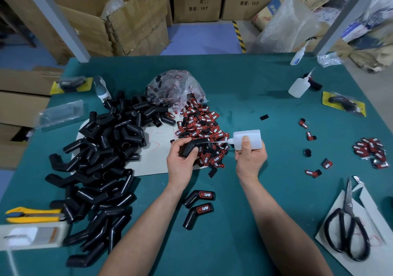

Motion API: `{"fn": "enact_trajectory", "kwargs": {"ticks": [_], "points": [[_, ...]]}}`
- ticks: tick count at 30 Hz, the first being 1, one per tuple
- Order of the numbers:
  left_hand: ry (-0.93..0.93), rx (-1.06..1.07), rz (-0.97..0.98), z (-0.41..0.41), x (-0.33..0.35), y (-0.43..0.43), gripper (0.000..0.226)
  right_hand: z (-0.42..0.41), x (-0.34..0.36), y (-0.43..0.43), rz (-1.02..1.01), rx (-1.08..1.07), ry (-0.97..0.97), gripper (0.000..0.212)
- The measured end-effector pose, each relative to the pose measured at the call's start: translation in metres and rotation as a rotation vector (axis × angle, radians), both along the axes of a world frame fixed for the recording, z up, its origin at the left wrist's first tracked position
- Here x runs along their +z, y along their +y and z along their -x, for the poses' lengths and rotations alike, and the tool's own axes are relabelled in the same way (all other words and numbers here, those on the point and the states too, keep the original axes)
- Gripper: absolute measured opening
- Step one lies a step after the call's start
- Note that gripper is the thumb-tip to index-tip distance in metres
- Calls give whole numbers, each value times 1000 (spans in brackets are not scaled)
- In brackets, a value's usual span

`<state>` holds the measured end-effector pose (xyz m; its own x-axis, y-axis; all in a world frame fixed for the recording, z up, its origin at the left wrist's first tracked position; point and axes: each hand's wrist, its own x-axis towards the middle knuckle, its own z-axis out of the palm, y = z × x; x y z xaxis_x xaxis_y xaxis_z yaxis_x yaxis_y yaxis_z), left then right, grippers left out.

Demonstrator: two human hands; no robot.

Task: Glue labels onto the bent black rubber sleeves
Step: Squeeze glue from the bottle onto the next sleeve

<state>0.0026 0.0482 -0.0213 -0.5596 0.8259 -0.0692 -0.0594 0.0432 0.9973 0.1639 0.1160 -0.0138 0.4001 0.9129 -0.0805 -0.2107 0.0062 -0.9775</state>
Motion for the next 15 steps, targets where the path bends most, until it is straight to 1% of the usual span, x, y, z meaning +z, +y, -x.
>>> {"fn": "enact_trajectory", "kwargs": {"ticks": [12, 15], "points": [[-8, 11, 2, 1, -4, 0, 39, -3, 1, 2, -13, -22, -1, 31], [-9, 12, 4, 1, -4, 1, 40, -6, 2, 4, -17, -36, 0, 26]]}}
